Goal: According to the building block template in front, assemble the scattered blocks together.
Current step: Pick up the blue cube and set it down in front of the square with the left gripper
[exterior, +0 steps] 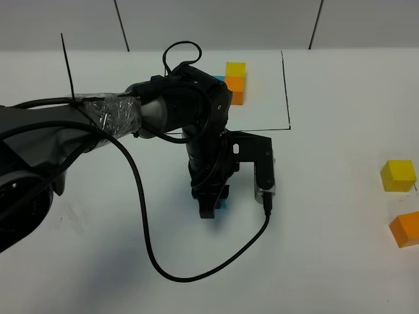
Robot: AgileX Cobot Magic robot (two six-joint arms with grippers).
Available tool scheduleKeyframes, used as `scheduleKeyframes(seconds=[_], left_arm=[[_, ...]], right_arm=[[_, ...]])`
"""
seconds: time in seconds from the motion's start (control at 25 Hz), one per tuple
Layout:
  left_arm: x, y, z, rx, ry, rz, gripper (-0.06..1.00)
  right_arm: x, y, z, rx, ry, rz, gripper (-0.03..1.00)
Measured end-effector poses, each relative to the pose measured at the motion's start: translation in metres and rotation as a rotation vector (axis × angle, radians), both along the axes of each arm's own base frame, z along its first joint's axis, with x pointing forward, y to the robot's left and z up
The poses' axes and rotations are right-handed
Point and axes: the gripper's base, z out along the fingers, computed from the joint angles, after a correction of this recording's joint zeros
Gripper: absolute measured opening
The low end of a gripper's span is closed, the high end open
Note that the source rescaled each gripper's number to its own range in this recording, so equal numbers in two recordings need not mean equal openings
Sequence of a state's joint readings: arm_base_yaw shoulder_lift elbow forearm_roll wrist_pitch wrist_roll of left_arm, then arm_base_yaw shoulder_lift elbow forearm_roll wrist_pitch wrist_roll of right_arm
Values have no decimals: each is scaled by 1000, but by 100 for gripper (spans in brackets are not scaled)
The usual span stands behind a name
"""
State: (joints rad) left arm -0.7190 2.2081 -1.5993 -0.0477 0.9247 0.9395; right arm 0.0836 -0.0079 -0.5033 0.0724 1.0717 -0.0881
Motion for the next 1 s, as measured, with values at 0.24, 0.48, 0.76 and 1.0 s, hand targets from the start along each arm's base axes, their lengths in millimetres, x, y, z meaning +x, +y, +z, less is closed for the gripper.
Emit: scheduleKeyframes(seconds=[0.24, 0.48, 0.76, 1.0], left_arm=[[0, 0, 0, -1, -2, -3, 2], [0, 0, 3, -5, -6, 12, 57], [4, 1, 64, 2, -43, 110, 100], [-2, 23, 170, -54, -277, 302, 86]], right_arm=[[0, 0, 0, 0, 0, 0, 0], [0, 0, 0, 0, 0, 0, 0], [0, 0, 0, 0, 0, 0, 0], [0, 0, 0, 0, 0, 0, 0]])
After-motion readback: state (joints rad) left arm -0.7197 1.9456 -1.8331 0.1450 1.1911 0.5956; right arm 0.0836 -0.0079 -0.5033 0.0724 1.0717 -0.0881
